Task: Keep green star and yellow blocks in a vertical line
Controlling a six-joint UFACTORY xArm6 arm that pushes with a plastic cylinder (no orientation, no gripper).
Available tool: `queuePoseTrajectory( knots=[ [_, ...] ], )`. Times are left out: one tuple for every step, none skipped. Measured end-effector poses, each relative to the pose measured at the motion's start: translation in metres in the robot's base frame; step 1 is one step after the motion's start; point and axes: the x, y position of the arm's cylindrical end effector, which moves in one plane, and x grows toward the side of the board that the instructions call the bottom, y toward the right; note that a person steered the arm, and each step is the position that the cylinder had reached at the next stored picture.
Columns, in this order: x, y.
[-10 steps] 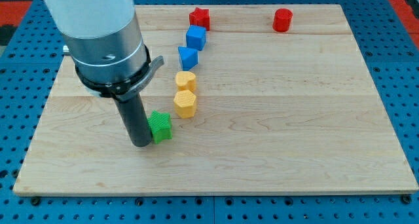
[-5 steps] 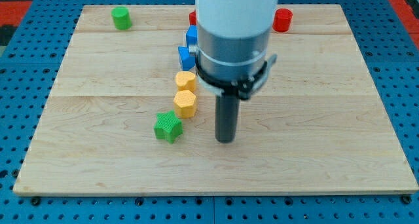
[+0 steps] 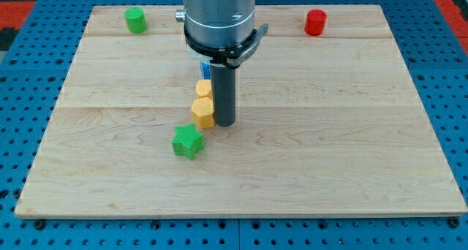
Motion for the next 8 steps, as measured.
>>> queuePoseTrajectory(
  knots=[
    [0.000, -0.003],
    [0.000, -0.008],
    [0.000, -0.009],
    [-0.019, 0.011],
    [-0.046, 0.000],
    [-0.058, -0.021],
    [-0.058, -0.009],
    [-0.050, 0.063]
  ],
)
